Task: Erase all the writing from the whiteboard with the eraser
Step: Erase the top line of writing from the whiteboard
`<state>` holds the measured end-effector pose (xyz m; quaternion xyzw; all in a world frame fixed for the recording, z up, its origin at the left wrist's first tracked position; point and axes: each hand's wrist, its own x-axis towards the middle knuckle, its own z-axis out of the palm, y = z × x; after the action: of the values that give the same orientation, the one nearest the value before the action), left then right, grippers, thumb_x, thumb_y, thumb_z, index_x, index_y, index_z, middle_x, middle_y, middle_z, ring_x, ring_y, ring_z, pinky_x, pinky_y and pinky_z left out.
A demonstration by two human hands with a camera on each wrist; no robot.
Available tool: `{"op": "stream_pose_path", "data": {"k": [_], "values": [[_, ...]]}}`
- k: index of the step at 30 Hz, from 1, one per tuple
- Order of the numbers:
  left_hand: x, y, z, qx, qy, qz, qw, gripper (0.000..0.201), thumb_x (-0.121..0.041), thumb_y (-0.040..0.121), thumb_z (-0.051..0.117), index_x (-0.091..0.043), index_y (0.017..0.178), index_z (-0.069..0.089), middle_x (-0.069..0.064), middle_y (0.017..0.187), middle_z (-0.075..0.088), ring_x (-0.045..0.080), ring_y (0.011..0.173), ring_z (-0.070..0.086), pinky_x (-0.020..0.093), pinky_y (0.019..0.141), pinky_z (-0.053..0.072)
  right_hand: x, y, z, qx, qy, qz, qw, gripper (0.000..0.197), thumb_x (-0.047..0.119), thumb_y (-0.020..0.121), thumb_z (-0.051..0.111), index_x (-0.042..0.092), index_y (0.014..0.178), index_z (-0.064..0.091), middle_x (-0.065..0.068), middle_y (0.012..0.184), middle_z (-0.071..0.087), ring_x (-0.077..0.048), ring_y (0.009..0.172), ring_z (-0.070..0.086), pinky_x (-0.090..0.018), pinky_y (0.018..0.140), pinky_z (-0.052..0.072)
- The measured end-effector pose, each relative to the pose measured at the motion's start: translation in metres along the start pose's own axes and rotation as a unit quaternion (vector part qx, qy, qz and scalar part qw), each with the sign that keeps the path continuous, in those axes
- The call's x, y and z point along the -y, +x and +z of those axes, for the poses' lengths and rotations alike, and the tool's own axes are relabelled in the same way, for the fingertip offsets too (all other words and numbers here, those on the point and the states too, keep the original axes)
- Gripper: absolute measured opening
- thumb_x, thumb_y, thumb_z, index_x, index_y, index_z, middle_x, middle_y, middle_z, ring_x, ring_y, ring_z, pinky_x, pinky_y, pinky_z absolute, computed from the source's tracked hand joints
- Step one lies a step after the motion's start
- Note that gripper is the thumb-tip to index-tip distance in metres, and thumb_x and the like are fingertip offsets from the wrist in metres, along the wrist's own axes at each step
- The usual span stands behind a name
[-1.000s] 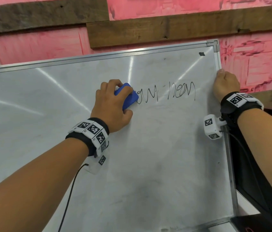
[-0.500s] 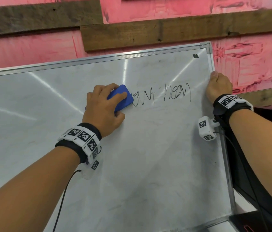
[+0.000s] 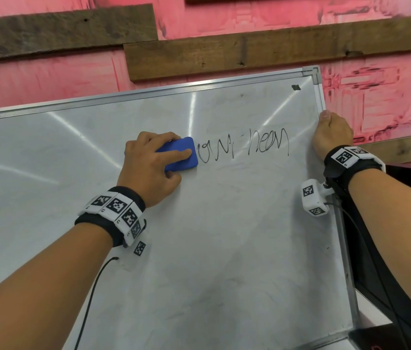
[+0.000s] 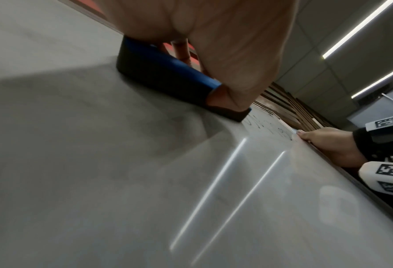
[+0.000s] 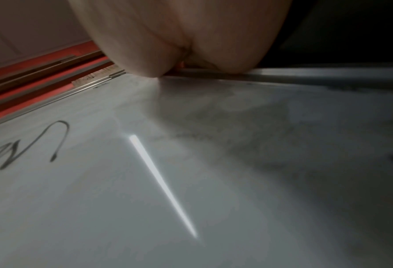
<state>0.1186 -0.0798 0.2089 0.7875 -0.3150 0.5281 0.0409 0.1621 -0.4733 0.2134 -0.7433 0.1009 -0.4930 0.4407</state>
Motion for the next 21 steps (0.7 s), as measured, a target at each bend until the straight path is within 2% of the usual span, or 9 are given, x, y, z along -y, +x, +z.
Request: {"op": "stream_pose_path", "data": {"k": [4,5,10,12,14,16,21], "values": [[0.003,0.007,-0.003,-0.044,-0.011,-0.09,0.995,0.046,-0.027,0.072,0.065,-0.033,0.117,0.072,0.002,0.129,0.059,0.032,0.111,0.05,0.049,0.091,0.036,-0.002,0.001,0.002,-0.01,-0.001,0.0,1.0,0.049,0.034,0.107,0.024,-0.002,0.112,0.058,-0.025,0.113,0.061,-0.038,0.104,0.055,-0.032,0.079,0.033],[0.0,0.007,-0.002,-0.046,-0.01,-0.092,0.995,0.046,-0.026,0.072,0.065,-0.033,0.117,0.072,0.003,0.129,0.058,0.032,0.111,0.05,0.049,0.092,0.035,-0.002,0.002,0.002,-0.01,-0.002,-0.002,1.0,0.049,0.033,0.107,0.024,-0.002,0.112,0.058,-0.025,0.113,0.061,-0.038,0.104,0.055,-0.032,0.078,0.033],[-0.005,0.001,0.001,0.064,0.015,0.045,0.997,0.046,-0.025,0.071,0.064,-0.033,0.115,0.074,0.002,0.127,0.06,0.032,0.11,0.052,0.05,0.089,0.036,-0.002,0.001,0.002,-0.01,-0.004,-0.006,1.0,0.048,0.033,0.107,0.024,-0.001,0.109,0.059,-0.025,0.109,0.061,-0.038,0.102,0.055,-0.031,0.077,0.032],[-0.003,0.005,0.001,0.061,0.019,0.025,0.998,0.047,-0.029,0.074,0.064,-0.034,0.12,0.071,0.001,0.129,0.058,0.031,0.109,0.051,0.049,0.089,0.037,-0.002,0.001,0.001,-0.01,-0.005,-0.009,1.0,0.049,0.033,0.108,0.024,-0.001,0.111,0.059,-0.024,0.11,0.061,-0.038,0.104,0.055,-0.032,0.079,0.034],[-0.004,0.009,0.001,0.027,0.008,-0.031,0.999,0.048,-0.033,0.076,0.064,-0.035,0.124,0.069,0.002,0.13,0.056,0.03,0.109,0.049,0.048,0.089,0.038,-0.002,0.001,0.001,-0.009,-0.004,-0.009,1.0,0.048,0.033,0.107,0.024,0.0,0.111,0.059,-0.024,0.111,0.061,-0.037,0.103,0.055,-0.032,0.079,0.035],[-0.009,0.01,0.005,0.011,0.002,-0.048,0.999,0.048,-0.033,0.076,0.064,-0.034,0.124,0.069,0.002,0.131,0.056,0.03,0.109,0.048,0.048,0.09,0.037,-0.002,0.001,0.001,-0.008,-0.004,-0.006,1.0,0.048,0.033,0.107,0.025,-0.001,0.109,0.059,-0.024,0.109,0.061,-0.036,0.101,0.055,-0.031,0.078,0.033],[-0.008,0.008,0.003,0.063,0.009,0.043,0.997,0.046,-0.023,0.071,0.063,-0.036,0.114,0.074,-0.003,0.127,0.061,0.029,0.108,0.051,0.046,0.091,0.032,-0.003,0.001,0.001,-0.011,-0.001,-0.008,1.0,0.048,0.033,0.107,0.025,0.0,0.108,0.059,-0.024,0.108,0.062,-0.034,0.096,0.054,-0.031,0.077,0.033]]}}
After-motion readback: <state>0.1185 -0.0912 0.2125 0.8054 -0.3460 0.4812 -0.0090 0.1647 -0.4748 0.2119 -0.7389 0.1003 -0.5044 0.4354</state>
